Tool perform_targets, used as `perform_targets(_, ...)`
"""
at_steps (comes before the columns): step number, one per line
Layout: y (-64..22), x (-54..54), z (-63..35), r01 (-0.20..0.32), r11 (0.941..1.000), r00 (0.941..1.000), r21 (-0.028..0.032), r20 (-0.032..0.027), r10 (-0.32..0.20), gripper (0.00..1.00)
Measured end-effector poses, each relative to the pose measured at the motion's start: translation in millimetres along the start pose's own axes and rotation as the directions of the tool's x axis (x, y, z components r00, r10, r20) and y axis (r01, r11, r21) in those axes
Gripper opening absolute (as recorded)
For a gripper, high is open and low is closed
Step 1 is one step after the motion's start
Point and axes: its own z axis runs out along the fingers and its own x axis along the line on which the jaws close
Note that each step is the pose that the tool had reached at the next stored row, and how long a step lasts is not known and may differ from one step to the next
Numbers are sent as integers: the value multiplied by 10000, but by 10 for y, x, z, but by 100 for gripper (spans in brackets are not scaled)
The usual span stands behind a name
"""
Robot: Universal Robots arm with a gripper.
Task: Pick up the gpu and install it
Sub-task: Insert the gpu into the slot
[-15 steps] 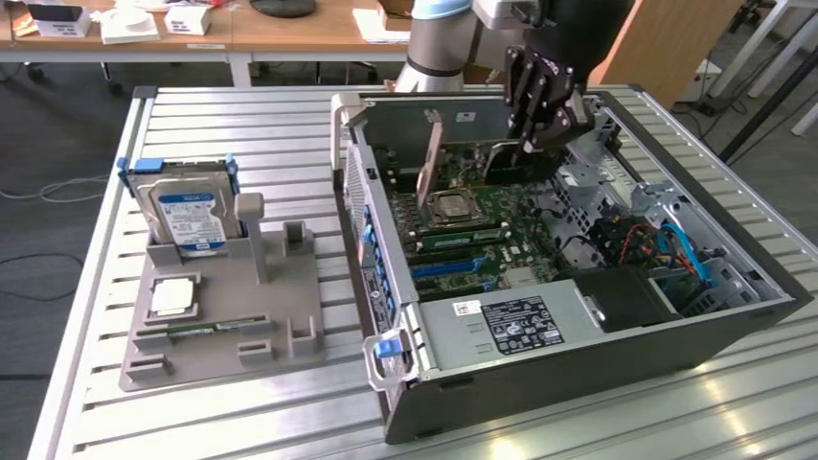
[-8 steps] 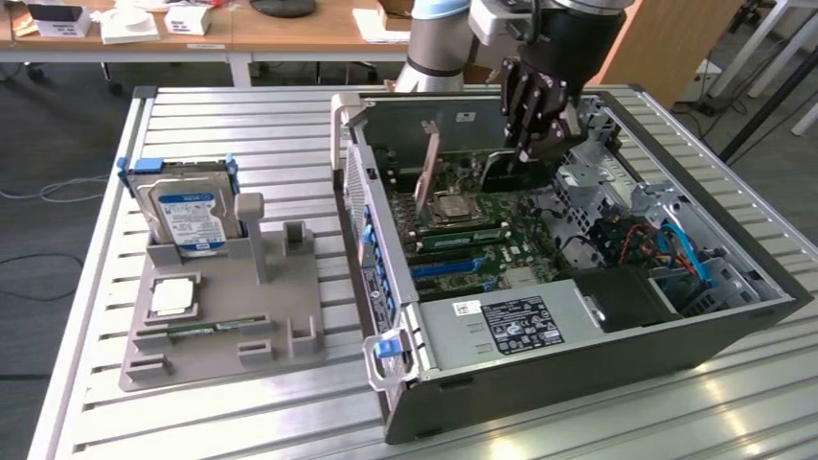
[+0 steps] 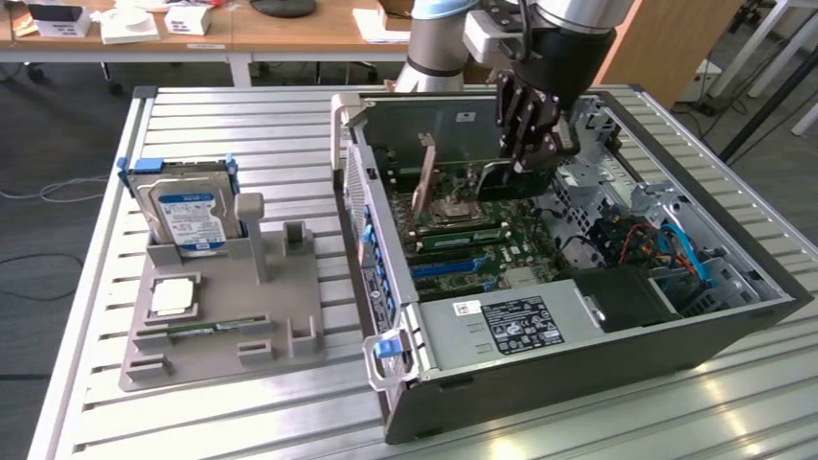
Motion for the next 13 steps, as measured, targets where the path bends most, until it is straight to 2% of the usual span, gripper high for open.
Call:
perform_targets(8, 15, 6, 130, 1, 10000, 10000, 2, 0, -1, 27)
perform_targets(13, 17, 6, 135, -1, 10000, 10000, 2, -1, 1, 27)
